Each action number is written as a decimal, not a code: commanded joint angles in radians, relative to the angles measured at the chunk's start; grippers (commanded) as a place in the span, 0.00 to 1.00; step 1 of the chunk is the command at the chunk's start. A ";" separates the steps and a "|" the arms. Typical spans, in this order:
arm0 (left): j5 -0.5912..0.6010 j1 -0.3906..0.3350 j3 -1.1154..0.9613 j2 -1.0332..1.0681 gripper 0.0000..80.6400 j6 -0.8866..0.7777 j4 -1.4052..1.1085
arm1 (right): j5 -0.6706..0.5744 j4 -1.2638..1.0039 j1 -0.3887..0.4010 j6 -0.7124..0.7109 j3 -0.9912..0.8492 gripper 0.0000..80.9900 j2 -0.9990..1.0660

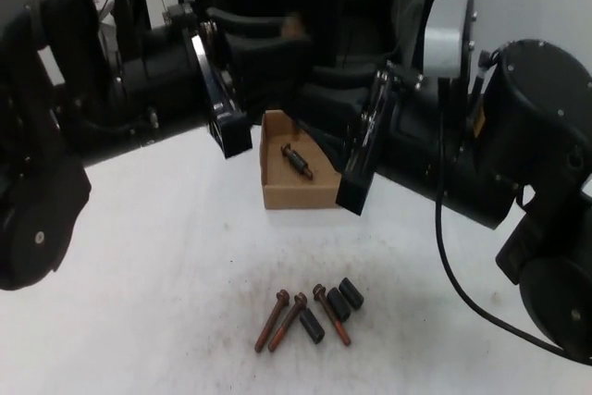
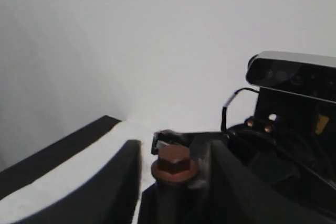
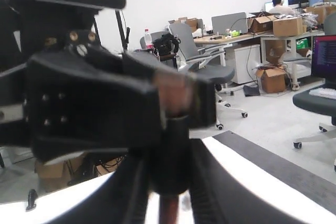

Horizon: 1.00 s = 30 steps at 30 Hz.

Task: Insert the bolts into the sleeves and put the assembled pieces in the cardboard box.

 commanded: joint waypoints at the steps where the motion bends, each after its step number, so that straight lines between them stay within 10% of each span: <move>1: 0.014 -0.001 -0.003 0.000 0.54 -0.004 0.009 | -0.002 -0.040 -0.001 -0.001 -0.018 0.01 -0.012; 9: 0.010 -0.001 -0.006 -0.009 0.54 -0.004 -0.090 | -0.002 -0.030 -0.001 -0.001 -0.017 0.01 -0.012; 20: -0.337 0.002 -0.006 -0.068 0.52 0.012 -0.333 | 0.016 0.037 -0.003 -0.001 -0.017 0.01 -0.012; 27: -0.600 0.002 -0.004 -0.081 0.03 0.013 0.070 | 0.250 0.356 -0.003 -0.001 -0.029 0.01 -0.012; 30: -0.675 0.002 -0.004 -0.083 0.00 0.013 0.274 | 0.310 0.499 -0.024 -0.001 -0.078 0.01 -0.012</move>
